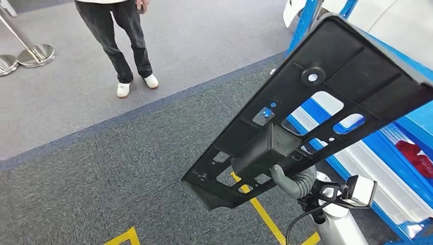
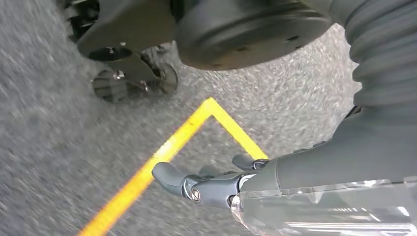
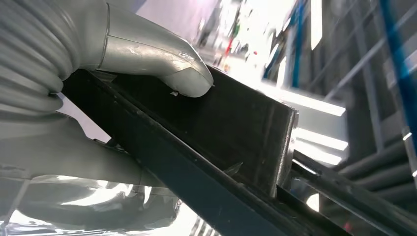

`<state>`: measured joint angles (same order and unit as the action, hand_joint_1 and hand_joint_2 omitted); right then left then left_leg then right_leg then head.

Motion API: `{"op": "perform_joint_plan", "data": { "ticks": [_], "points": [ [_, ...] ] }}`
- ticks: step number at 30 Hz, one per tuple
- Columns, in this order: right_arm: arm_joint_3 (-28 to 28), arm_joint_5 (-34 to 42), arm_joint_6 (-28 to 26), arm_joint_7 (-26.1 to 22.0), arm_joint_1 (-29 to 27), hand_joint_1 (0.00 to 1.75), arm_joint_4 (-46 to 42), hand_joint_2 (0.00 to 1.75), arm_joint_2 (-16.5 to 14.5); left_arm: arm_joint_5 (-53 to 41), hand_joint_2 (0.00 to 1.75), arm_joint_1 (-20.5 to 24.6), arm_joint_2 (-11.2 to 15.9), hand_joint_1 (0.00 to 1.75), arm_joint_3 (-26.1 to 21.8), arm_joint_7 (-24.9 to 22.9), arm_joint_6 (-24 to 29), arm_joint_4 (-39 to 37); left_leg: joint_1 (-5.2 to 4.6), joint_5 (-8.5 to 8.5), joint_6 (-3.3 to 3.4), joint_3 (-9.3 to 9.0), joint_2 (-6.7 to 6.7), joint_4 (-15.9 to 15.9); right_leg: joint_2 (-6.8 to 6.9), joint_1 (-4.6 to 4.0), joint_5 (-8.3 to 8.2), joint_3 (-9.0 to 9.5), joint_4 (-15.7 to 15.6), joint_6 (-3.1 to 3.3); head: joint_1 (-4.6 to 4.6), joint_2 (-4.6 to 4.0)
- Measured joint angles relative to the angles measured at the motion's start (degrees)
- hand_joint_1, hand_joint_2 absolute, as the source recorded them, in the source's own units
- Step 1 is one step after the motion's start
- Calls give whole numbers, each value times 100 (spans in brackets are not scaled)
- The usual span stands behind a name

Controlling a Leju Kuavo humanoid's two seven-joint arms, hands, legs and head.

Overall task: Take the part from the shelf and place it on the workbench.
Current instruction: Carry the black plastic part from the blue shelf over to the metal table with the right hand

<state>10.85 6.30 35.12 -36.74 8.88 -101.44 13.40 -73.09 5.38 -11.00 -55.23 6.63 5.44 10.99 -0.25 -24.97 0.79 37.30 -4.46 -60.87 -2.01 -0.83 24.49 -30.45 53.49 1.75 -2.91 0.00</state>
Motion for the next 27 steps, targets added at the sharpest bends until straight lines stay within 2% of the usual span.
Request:
{"op": "perform_joint_plan", "data": {
  "ticks": [1,2,3,4,5,6,7,8,9,10,12,13,15,16,17,18,19,20,21,22,24,25,26,27],
  "points": [
    [-7,4,28,-14,-3,175,2,175,1,9,175,0,3,0,-17,8,12,0,13,-193,-44,150,194,-336,94,4,-4,29,-29,-22,0,0],
    [-15,7,49,-25,-6,175,5,175,4,19,175,3,5,0,-34,16,17,0,44,-383,-96,326,311,-723,191,16,7,38,-25,-37,0,0],
    [-23,8,65,-28,-8,175,10,175,7,27,175,9,7,0,-45,22,21,0,77,-510,-144,467,372,-1043,284,31,26,36,-8,-60,0,0],
    [-28,8,86,-29,-8,175,16,175,9,34,175,14,8,0,-54,27,28,0,113,-532,-192,515,403,-1184,377,56,50,34,19,-90,0,0],
    [-30,9,115,-31,-1,175,23,175,11,39,175,16,10,0,-58,29,36,0,150,-452,-240,450,430,-1109,462,86,79,33,52,-123,0,0],
    [-29,9,145,-34,13,175,33,175,11,44,175,12,15,0,-61,28,45,0,183,-290,-285,268,479,-810,535,120,116,34,97,-164,0,0],
    [-28,9,171,-38,34,175,44,175,11,48,175,3,21,0,-63,28,54,0,206,-149,-331,46,597,-416,600,145,161,29,157,-213,0,0],
    [-28,13,189,-41,58,175,57,175,11,51,175,-5,25,0,-64,29,60,0,212,-47,-329,-133,694,-86,650,150,210,15,230,-265,0,0],
    [-31,17,195,-45,82,175,71,175,11,53,175,-13,27,0,-66,32,63,0,207,-2,-288,-239,757,125,693,145,249,-2,290,-311,2,0],
    [-33,21,197,-48,101,175,84,175,7,53,175,-18,27,0,-67,35,65,-1,189,-14,-225,-261,778,193,735,134,273,-15,329,-350,4,0],
    [-33,25,199,-50,124,175,107,175,-12,54,175,-28,28,0,-71,39,69,-2,164,-10,-78,-221,646,169,809,144,291,-18,344,-408,8,0],
    [-31,25,199,-49,134,175,115,175,-21,54,175,-33,31,0,-74,39,71,-2,159,-1,-36,-213,593,172,769,167,331,-20,370,-437,8,0],
    [-32,26,199,-55,148,175,127,175,-29,58,175,-31,37,0,-81,40,75,-1,161,26,34,-205,487,189,526,204,590,-160,714,-471,9,0],
    [-33,27,199,-58,151,175,137,175,-30,60,175,-28,40,0,-84,41,77,0,155,36,56,-195,432,190,378,208,790,-326,1074,-470,9,0],
    [-34,28,199,-61,149,175,150,175,-30,62,175,-25,40,0,-86,41,76,0,142,44,72,-183,373,190,289,202,986,-538,1507,-460,9,0],
    [-34,28,200,-61,146,175,166,175,-30,65,175,-23,40,0,-89,44,76,0,125,50,84,-174,308,190,249,192,1117,-733,1886,-445,9,0],
    [-33,28,205,-62,145,175,184,175,-30,75,175,-24,40,0,-92,49,75,0,105,56,93,-168,235,190,230,179,1138,-858,2101,-419,9,0],
    [-33,31,216,-64,145,175,201,175,-31,88,175,-25,40,0,-97,57,76,0,86,61,100,-168,159,189,216,162,1041,-870,2079,-381,9,0],
    [-33,35,231,-68,147,175,213,175,-31,102,175,-24,40,0,-100,68,79,0,72,65,105,-177,82,189,189,141,846,-768,1824,-335,9,0],
    [-34,42,252,-74,152,175,221,175,-31,116,175,-23,40,0,-104,83,84,0,62,67,107,-189,3,189,114,115,598,-584,1408,-280,9,0],
    [-34,62,283,-93,173,175,236,175,-33,136,175,-18,31,0,-112,106,91,-2,59,83,85,-192,-125,192,-147,83,302,-262,701,-198,9,0],
    [-35,73,295,-107,189,175,248,175,-35,144,175,-17,26,0,-120,112,93,-3,70,97,62,-177,-181,194,-241,71,255,-189,521,-177,9,0],
    [-35,82,299,-122,209,175,267,175,-37,148,175,-17,22,0,-132,103,93,-4,84,117,28,-156,-238,205,-275,62,267,-175,473,-170,9,0],
    [-35,90,307,-135,234,175,287,175,-39,151,175,-20,22,0,-148,86,93,-4,95,141,-10,-141,-304,225,-223,53,246,-169,432,-164,9,0]
  ]
}}
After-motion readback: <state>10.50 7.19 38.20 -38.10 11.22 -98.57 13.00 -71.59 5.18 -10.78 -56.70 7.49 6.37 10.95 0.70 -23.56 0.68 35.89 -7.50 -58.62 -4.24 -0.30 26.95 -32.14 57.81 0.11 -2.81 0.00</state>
